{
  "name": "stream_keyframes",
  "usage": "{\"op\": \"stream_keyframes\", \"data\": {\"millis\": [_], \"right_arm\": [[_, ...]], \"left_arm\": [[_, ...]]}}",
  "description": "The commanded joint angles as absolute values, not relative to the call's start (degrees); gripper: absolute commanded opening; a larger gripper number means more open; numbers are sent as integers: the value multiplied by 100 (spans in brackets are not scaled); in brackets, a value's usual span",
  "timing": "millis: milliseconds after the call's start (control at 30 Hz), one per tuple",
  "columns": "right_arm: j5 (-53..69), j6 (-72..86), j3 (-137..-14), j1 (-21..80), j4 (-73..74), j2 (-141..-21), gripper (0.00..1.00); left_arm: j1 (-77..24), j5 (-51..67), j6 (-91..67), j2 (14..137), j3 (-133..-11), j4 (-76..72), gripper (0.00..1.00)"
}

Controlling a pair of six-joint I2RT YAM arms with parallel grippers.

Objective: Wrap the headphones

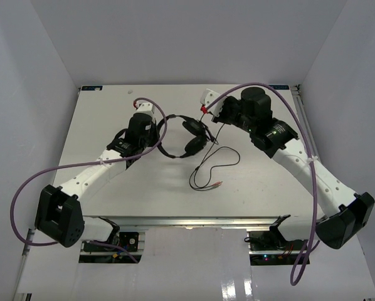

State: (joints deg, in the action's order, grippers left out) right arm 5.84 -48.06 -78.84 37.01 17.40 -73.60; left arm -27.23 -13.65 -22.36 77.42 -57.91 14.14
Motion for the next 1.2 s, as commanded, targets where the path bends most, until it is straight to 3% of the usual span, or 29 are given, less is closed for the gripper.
{"op": "stream_keyframes", "data": {"millis": [0, 567, 933, 1167], "right_arm": [[1905, -5350, -8281, 3655, 2750, -6962, 8], [3165, -5864, -8354, 3656, 3574, -6741, 8], [3172, -5774, -8649, 3674, 3559, -6855, 8], [2769, -5739, -9011, 3667, 3489, -6900, 8]], "left_arm": [[-2173, -1811, -3546, 7965, -6530, 1247, 0], [-1858, -598, -5933, 9166, -8015, 1257, 0], [-2530, -1133, -5940, 10079, -8491, 1239, 0], [-2808, -1529, -4994, 10692, -8870, 1397, 0]]}}
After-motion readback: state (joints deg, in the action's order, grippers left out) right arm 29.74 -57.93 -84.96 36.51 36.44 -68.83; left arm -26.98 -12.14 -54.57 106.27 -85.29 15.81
